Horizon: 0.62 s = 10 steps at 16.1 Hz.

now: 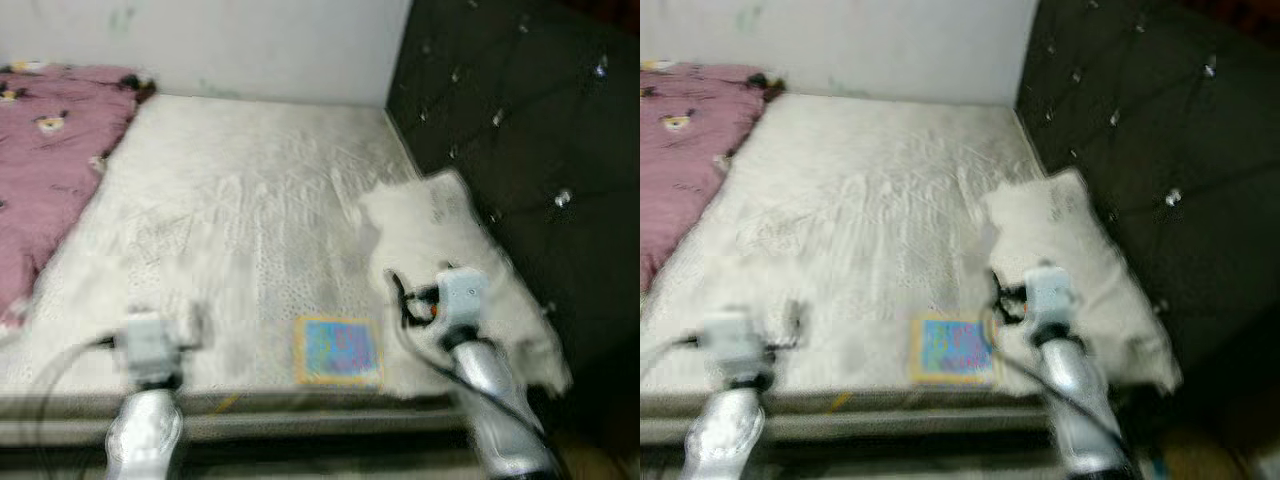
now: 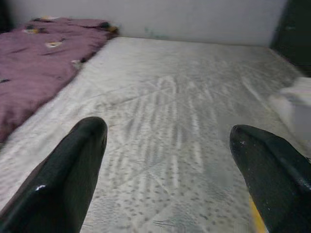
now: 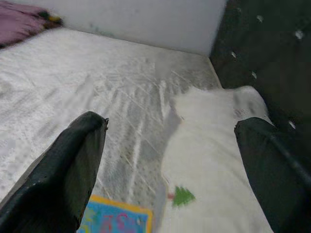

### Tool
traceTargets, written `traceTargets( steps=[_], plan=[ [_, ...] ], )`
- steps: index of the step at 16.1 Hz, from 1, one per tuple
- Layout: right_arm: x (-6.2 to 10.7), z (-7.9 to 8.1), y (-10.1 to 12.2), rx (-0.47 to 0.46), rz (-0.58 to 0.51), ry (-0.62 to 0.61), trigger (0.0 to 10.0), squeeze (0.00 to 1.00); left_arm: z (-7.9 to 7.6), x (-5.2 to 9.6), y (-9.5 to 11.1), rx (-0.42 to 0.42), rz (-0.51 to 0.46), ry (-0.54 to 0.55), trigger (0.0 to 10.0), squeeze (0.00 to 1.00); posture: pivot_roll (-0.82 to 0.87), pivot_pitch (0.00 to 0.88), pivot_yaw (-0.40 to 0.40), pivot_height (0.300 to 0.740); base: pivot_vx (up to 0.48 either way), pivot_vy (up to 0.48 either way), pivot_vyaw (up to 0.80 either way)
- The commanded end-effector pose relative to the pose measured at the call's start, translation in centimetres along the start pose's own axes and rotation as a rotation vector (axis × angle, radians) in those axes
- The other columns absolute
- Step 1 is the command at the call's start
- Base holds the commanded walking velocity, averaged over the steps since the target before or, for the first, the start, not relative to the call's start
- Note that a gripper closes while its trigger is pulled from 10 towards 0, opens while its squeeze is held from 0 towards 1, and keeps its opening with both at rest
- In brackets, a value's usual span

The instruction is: Clean up the room

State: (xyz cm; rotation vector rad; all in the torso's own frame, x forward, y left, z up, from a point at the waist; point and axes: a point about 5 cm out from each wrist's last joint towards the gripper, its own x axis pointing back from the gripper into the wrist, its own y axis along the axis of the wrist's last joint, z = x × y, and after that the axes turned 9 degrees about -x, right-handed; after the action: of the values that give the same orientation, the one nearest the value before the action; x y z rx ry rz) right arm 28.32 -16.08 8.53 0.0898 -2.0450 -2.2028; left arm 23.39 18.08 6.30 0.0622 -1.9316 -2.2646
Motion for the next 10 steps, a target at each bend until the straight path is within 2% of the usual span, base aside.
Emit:
traceTargets(
  steps=[1,10],
  plan=[
    [-0.22,0.27,0.38,-0.01,-0.017,0.006,10.0,0.0,0.73,-0.15,0.1,-0.014,-0.003,0.019,10.0,0.0,0.03,0.043,-0.072,0.74,0.0,0.48,0.0],
    [-0.37,0.24,0.27,-0.009,-0.009,0.007,10.0,0.0,0.68,-0.27,0.08,-0.009,-0.002,0.019,10.0,0.0,0.03,0.037,-0.075,0.74,0.0,0.48,0.0]
  ],
)
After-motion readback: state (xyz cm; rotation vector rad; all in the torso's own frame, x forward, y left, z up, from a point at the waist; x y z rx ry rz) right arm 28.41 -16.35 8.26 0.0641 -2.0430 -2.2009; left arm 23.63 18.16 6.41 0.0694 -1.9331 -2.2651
